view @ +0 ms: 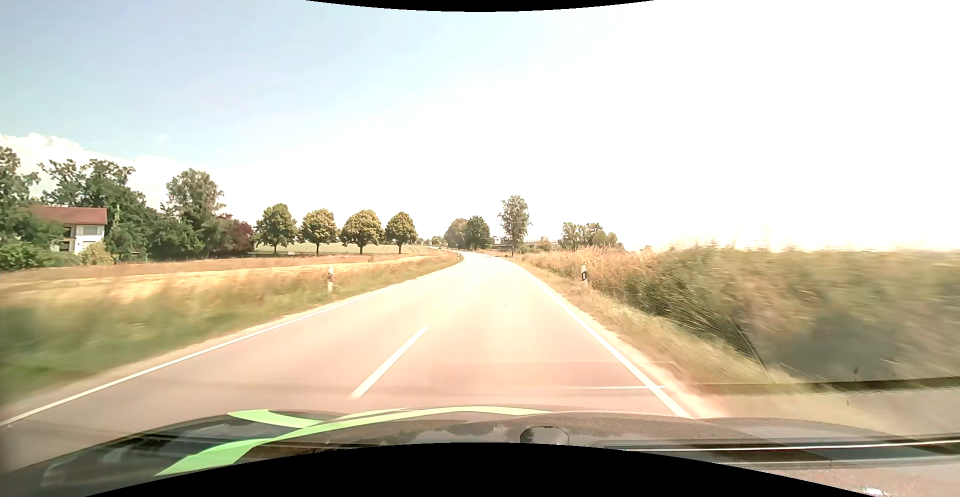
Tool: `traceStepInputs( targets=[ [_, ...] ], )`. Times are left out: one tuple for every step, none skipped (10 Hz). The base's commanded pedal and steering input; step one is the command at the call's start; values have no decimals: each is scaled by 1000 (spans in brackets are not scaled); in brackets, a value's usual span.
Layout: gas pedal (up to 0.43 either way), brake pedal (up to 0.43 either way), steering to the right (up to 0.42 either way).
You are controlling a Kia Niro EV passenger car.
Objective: Follow the waypoints while adhering to traffic rules and regulations
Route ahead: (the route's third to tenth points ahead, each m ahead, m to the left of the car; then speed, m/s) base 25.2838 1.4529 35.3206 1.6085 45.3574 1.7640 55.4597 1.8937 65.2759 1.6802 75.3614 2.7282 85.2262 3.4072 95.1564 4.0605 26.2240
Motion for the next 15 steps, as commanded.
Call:
traceStepInputs(
  targets=[
    [240,0,-5],
    [209,0,-5],
    [189,0,-5],
    [169,0,-5],
    [157,0,-5],
    [157,0,-5],
    [157,0,-5],
    [150,0,-5],
    [150,0,-5],
    [150,0,-5],
    [157,0,-5],
    [169,0,-5],
    [177,0,-5],
    [177,0,-5],
    [189,0,-5]
  ],
)
